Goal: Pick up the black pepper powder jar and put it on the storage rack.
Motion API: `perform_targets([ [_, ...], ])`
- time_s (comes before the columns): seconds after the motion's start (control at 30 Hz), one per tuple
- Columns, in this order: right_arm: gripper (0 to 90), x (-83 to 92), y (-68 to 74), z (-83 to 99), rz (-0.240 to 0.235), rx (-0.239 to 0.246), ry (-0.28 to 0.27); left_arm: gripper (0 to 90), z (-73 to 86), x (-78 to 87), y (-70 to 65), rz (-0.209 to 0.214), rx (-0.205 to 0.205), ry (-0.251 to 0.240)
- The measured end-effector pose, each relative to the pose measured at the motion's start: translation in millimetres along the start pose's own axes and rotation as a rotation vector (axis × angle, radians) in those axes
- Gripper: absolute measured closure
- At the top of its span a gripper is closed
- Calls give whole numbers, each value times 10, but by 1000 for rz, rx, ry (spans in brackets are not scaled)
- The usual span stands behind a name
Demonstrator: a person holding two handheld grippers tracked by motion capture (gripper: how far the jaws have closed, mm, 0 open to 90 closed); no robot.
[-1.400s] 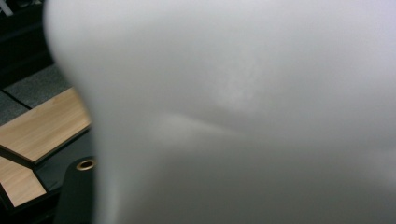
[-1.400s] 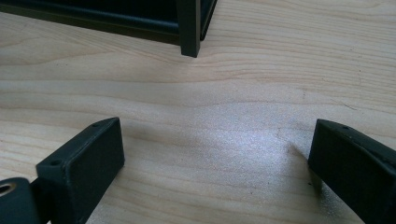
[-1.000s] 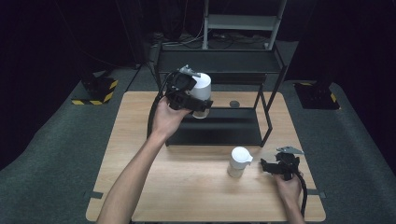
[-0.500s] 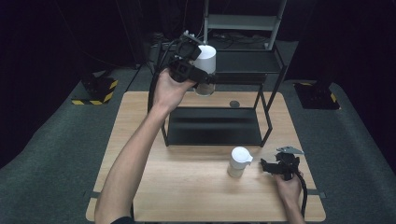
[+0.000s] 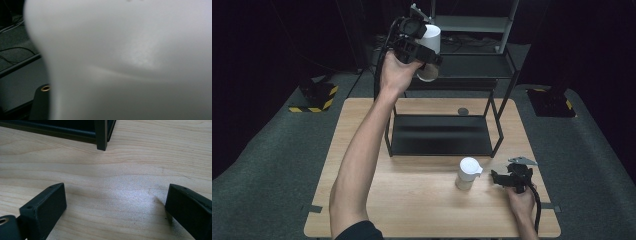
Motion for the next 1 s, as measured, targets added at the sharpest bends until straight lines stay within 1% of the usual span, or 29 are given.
perform_targets([
  [0.2,28,0,0,0,0,0,0,307,-61,-124,30,-70,34,8],
  [0.3,28,0,0,0,0,0,0,307,-83,-185,44,-93,47,16],
  [0.37,28,0,-1,0,0,1,0,307,-90,-223,61,-99,56,18],
  [0.6,28,0,-1,0,0,1,0,307,-120,-345,102,-141,85,21],
  [0.83,28,0,0,0,0,0,0,307,-132,-437,72,-180,71,33],
  [1.0,28,0,0,0,0,0,0,307,-127,-465,63,-184,63,37],
])
Point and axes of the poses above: each handheld gripper's, and its own axes: x roughly backward along the jaws, z roughly out of its underside, y roughly to its left, the point moved 5 cm from there along -x, roughly forward along the jaws
